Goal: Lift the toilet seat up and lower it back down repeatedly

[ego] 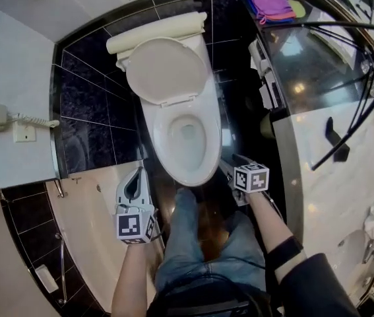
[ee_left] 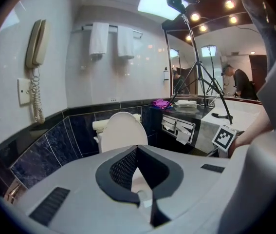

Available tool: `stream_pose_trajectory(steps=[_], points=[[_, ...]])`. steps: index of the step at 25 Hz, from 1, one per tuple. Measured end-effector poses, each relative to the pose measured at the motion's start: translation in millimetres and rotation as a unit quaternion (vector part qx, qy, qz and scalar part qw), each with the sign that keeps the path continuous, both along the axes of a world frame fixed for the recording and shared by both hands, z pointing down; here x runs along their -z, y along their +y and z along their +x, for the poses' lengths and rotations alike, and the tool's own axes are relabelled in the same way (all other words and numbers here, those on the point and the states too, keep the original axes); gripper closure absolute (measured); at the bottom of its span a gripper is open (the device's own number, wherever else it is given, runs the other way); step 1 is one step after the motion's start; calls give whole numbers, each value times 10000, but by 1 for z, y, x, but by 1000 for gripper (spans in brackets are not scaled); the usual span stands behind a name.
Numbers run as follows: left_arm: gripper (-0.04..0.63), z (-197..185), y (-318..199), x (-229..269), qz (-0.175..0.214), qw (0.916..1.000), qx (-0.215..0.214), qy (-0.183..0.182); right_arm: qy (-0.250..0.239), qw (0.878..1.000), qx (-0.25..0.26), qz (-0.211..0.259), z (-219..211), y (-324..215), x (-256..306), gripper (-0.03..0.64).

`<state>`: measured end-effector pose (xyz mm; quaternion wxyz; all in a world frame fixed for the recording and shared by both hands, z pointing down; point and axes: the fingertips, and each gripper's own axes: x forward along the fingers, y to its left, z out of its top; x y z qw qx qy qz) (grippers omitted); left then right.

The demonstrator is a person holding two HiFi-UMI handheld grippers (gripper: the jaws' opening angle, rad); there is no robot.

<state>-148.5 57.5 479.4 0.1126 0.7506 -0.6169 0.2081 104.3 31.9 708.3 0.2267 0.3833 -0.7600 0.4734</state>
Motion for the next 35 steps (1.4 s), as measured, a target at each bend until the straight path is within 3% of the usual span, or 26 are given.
stream_pose_trajectory(steps=[7,14,21,26,35], points=[[597,7,-2,-91,-45,10000,-16,31,-413,9949,-513,-762,-4,21,-129,359],[597,7,6,-162,-212,9998,23,56,-930,9852,-997,-1042,-10,19,-203,360],[597,0,14,-195,-396,9992,55,33,-1158,9782,-1240,-1193,-22,7,-241,391],[597,-10,17,-208,-515,9986,95,31,-1004,9765,-1400,-1294,-24,4,-260,433],[597,-13,17,-226,-644,9978,93,80,-1126,9716,-1575,-1363,-20,2,-259,491]])
